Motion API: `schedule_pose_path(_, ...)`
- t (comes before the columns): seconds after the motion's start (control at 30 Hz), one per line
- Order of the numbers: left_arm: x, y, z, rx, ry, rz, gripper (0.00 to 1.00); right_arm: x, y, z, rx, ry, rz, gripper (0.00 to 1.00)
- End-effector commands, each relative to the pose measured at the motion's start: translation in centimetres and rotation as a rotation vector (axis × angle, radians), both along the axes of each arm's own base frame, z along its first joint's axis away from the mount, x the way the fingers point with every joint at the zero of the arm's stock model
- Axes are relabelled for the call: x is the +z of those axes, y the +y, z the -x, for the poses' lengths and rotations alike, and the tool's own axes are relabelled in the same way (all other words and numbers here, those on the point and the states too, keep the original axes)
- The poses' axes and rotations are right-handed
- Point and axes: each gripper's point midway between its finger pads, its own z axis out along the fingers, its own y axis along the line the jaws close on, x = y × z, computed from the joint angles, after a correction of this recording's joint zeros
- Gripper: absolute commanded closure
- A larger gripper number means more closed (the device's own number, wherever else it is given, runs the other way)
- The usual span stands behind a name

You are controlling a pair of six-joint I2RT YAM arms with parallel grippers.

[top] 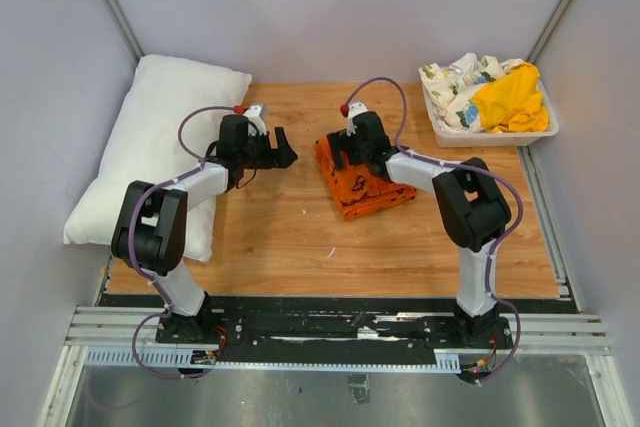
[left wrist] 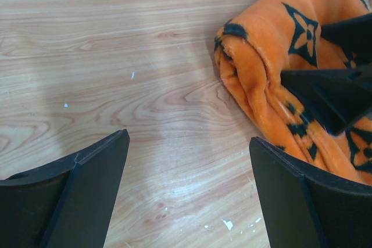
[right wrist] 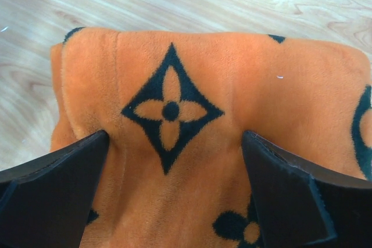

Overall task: Remove the pillowcase from the pillow
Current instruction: Move the pillowcase to the center of the board.

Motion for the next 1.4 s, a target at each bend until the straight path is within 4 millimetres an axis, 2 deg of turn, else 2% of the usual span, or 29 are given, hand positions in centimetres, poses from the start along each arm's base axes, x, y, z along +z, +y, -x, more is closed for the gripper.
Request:
schedule_pose_path(0.0,0.7,-0.1,-0.2,-0.015,-0.023,-0.013,0.11,-1.3,-3.1,-2.6,-0.079,0.023,0.034,0.02)
schedule_pose_path(0.17,0.7,-0.1,-0.3,-0.015,-0.023,-0.012,0.11,-0.6,-6.0,-5.3,-0.133,0.006,0.028,0.02)
schedule_pose_path(0.3,0.7,-0.2,-0.4,-0.019,-0.018,-0.008,0.11,-0.8,-7.3,-7.0,-0.156,0.032,0.003,0.02)
schedule_pose_path(0.53,0.9,-0.2,-0.5,-0.019,-0.019,-0.013,0.11,0.1,-8.1,-9.7,-0.149,0.041,0.025,0.02)
schedule_pose_path(0.77,0.9,-0.2,-0.7,-0.019,-0.017,-0.020,0.11,0.3,-9.0,-14.5,-0.138,0.030,0.018,0.02)
schedule_pose_path(0.83,0.9,-0.1,-0.7,-0.020,-0.015,-0.025,0.11,1.1,-9.3,-15.7,-0.141,0.018,0.020,0.02)
schedule_pose_path(0.93,0.9,0.0,-0.6,-0.018,-0.012,-0.034,0.11,4.4,-9.4,-16.6,-0.134,-0.021,0.006,0.02)
schedule_pose_path(1.03,1.1,0.0,-0.6,-0.015,-0.018,-0.032,0.11,9.2,-9.1,-15.8,-0.121,-0.084,-0.048,0.02)
schedule_pose_path(1.13,1.3,-0.1,-0.6,-0.017,-0.019,-0.024,0.11,13.4,-8.6,-13.6,-0.113,-0.118,-0.138,0.02)
schedule_pose_path(1.2,1.4,-0.2,-0.6,-0.020,-0.021,-0.013,0.11,15.1,-8.5,-11.6,-0.134,-0.104,-0.202,0.02)
schedule_pose_path(1.3,1.6,-0.6,-0.5,-0.027,-0.025,0.008,0.11,15.5,-8.2,-7.9,-0.168,-0.046,-0.282,0.02)
schedule_pose_path(1.37,1.7,-0.8,-0.4,-0.034,-0.026,0.023,0.11,14.3,-7.5,-5.4,-0.174,-0.002,-0.295,0.02)
